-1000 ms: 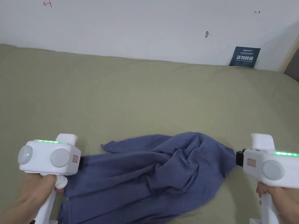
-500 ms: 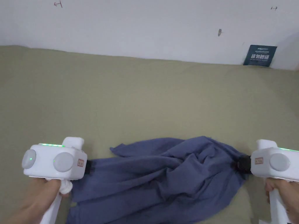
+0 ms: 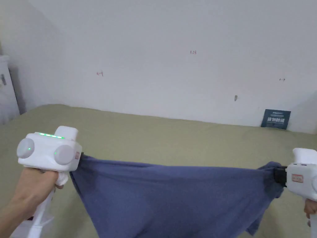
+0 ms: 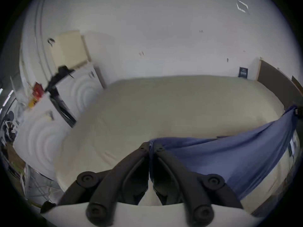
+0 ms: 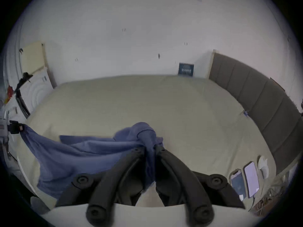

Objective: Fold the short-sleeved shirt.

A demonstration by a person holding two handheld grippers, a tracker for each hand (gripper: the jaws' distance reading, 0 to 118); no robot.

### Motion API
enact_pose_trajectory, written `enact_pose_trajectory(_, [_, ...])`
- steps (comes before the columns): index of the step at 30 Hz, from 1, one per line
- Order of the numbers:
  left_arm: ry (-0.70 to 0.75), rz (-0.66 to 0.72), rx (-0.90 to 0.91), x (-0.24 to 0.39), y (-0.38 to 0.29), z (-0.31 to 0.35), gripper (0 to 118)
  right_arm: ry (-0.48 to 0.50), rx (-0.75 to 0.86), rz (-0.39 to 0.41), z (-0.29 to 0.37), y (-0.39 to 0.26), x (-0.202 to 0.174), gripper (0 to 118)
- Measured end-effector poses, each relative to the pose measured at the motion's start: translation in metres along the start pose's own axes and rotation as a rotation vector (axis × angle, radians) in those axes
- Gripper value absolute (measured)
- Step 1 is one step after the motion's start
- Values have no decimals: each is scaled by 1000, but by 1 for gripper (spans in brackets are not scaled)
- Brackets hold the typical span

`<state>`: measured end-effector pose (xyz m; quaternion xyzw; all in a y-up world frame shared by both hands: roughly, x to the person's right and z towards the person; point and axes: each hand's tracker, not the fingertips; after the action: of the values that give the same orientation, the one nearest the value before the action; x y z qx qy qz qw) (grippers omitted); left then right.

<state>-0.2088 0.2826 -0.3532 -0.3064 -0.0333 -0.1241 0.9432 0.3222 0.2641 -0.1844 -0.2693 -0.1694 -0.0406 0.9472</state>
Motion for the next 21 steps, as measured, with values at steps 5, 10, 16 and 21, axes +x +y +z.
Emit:
enact_pose_trajectory(5, [-18, 65, 74, -24, 38, 47, 3, -5, 100, -8, 52, 45, -22, 11])
enact_pose_trajectory(10, [103, 39, 139, -23, 85, 67, 3, -38, 159, 17, 67, 97, -32, 11])
enact_pose_trajectory(16, [134, 49, 171, -14, 140, 47, 3, -83, 179, 43, 35, 154, -33, 11])
enact_pose_trajectory(21, [129, 113, 181, -7, 186, 12, 3, -116, 193, -6, -8, 191, -30, 11])
